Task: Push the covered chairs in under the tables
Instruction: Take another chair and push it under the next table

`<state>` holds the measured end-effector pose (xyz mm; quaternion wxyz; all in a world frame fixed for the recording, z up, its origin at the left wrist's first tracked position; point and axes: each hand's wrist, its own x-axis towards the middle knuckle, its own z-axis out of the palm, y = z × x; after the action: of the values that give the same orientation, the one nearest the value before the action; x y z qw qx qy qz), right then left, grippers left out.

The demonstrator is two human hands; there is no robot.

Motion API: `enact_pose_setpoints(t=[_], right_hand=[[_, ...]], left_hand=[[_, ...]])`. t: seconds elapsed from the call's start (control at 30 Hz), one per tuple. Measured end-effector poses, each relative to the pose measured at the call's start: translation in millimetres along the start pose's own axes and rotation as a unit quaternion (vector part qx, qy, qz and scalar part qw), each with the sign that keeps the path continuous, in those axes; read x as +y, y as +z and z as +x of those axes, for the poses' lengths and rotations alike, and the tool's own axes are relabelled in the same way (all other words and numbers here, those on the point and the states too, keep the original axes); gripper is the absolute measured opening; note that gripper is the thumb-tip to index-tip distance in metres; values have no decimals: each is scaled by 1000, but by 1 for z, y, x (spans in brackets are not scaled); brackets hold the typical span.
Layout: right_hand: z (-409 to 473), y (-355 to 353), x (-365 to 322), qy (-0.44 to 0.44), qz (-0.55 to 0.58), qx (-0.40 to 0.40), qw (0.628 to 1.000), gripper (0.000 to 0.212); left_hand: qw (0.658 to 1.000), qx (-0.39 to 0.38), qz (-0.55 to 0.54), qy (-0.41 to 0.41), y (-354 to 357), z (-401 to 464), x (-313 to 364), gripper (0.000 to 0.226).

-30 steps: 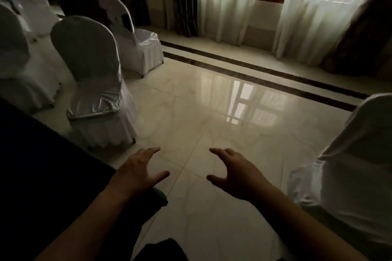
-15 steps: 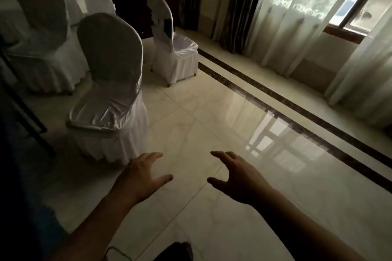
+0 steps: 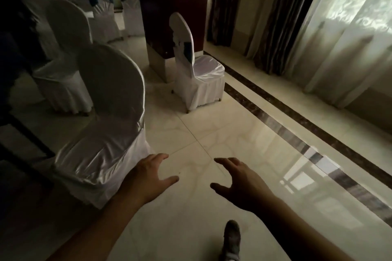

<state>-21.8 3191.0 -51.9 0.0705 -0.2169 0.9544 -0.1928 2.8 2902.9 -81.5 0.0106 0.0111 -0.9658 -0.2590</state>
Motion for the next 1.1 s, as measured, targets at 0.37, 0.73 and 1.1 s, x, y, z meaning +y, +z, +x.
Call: enact_pose_setpoints(t=[0.37,0.73,1.1], right_hand=[[335,-107,101,-185,-55,-84,978,75],[690,-76,16,-361,-89,-113,921,73],[955,-44,-189,-540,-169,-159,809,76]], left_hand=[[979,123,-30,-161,-20,256,29,75],[894,307,-71,-318,-89,456,-134,78],[778,385,-106,-485,-165,550,-252,90]])
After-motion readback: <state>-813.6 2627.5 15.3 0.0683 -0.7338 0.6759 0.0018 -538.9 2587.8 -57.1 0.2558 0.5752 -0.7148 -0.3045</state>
